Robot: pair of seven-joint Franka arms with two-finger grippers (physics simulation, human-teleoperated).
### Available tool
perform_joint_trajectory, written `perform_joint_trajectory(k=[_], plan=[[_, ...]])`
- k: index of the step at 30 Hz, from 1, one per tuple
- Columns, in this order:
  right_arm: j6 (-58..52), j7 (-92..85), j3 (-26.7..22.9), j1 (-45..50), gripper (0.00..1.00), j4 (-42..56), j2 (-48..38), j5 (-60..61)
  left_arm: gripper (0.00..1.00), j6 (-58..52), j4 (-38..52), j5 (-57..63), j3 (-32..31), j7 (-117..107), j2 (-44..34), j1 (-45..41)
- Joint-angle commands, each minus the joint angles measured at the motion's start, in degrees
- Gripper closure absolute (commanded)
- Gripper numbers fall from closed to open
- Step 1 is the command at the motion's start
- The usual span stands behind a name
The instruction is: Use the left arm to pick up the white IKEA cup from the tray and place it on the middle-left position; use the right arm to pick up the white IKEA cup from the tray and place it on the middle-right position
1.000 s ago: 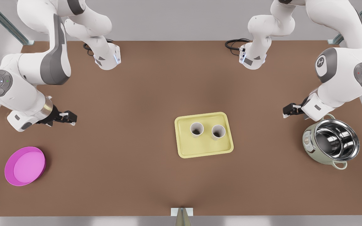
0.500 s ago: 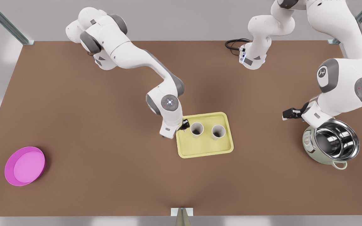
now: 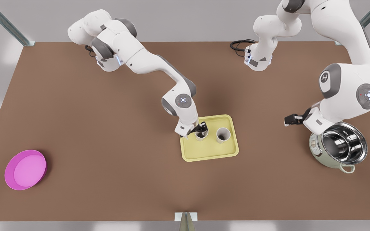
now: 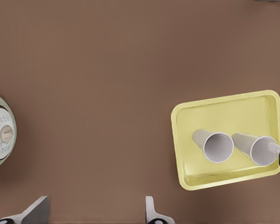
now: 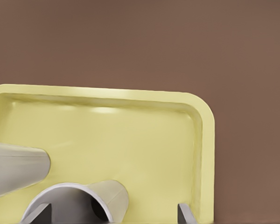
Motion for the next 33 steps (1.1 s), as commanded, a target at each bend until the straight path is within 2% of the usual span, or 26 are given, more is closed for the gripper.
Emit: perform_joint_trajectory(k=[1,8,9,10,12,16,19,25,29,31,32,33], plan=[[1.8,12.0,0.2,0.3,0.00,-0.6,0.0,0.1,0.00,0.1,-0.2,0.8,0.0,-3.0,0.0,0.0],[1.8,11.9,0.2,-0.4,0.00,-3.1,1.0,0.2,0.00,2.6,-1.5,2.4,0.1,0.6,-0.2,0.1],[1.8,12.1,0.1,-0.5,0.10,-3.1,1.0,0.2,0.00,2.6,-1.6,2.4,0.1,0.6,-0.2,0.1],[1.8,12.1,0.2,-0.4,0.35,-3.1,1.0,0.3,0.00,2.6,-1.6,2.4,0.1,0.6,-0.2,0.2],[1.8,12.1,0.2,-0.5,0.60,-3.1,1.0,0.2,0.00,2.7,-1.6,2.4,0.1,0.6,-0.2,0.2],[1.8,12.1,0.1,-0.4,0.63,-3.0,1.0,0.1,0.00,2.3,-1.6,2.5,0.1,0.6,-0.5,0.1],[1.8,12.1,0.1,-0.4,0.73,-3.0,1.3,0.2,0.00,2.2,-1.6,2.4,0.0,0.6,-0.6,0.1],[2.2,12.2,0.1,-0.4,0.74,-2.3,2.3,3.1,0.00,1.5,-1.5,2.5,0.0,0.6,-1.2,0.1],[2.2,12.1,0.9,-1.8,0.88,-0.7,1.8,6.8,0.00,1.0,-1.5,2.5,0.0,0.6,-1.6,0.1],[2.2,11.6,2.7,-6.7,0.93,-0.8,-1.0,9.6,0.00,1.0,-1.5,2.5,0.0,0.6,-1.6,0.1],[1.5,11.6,2.7,-8.7,1.00,-1.1,-3.4,10.2,0.00,1.0,-1.4,2.5,0.0,0.6,-1.6,0.1],[-0.6,11.1,2.5,-11.0,1.00,-1.6,-5.0,9.5,0.00,1.0,-1.4,2.5,0.0,0.6,-1.6,0.1]])
